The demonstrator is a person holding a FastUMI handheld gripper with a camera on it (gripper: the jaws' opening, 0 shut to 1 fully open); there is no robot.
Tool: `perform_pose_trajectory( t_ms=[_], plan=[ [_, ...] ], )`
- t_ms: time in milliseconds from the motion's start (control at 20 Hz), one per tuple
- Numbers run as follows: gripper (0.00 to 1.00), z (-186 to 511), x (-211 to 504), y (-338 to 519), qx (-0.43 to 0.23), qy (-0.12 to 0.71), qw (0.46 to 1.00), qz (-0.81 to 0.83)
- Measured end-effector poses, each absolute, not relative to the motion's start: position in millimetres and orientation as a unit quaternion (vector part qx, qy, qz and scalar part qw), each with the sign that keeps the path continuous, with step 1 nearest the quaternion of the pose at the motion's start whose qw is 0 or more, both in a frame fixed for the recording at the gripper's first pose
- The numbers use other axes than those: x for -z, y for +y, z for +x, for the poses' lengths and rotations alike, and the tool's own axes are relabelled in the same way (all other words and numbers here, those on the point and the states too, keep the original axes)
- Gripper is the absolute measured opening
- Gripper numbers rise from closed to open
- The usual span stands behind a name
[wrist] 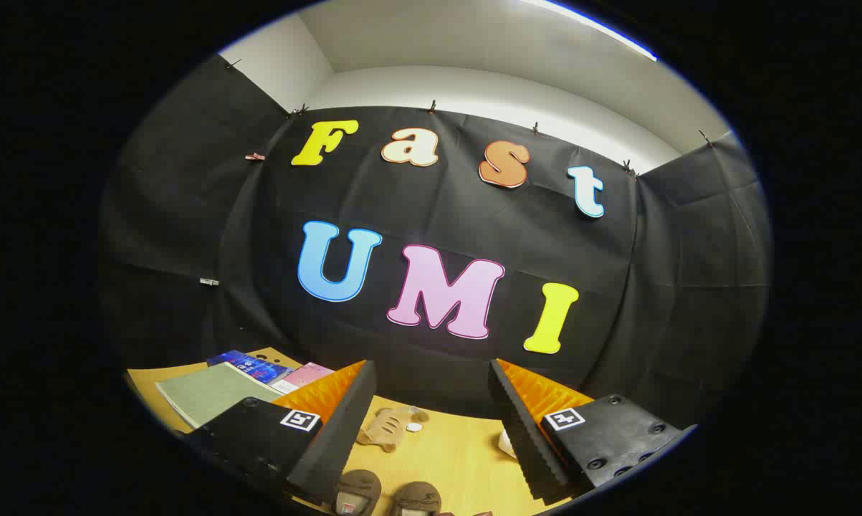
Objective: Open the storage box then place both shoes into the box .Put the left shoe in first, then the right shoe, with the right side of both shoes facing outward in a uniform manner.
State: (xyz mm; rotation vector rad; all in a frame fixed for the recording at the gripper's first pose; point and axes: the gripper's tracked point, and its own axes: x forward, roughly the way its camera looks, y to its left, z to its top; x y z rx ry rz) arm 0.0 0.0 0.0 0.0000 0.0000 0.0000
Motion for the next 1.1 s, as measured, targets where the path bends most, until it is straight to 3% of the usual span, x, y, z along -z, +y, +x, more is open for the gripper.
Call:
perform_pose_trajectory(
  t_ms=[850, 1100],
  plan=[
    [0.97, 5, 3, 19, -0.01, 0.009, 1.0, -0.005],
    [0.97, 18, 24, 49, -0.064, 0.034, 0.997, 0.032]
  ],
)
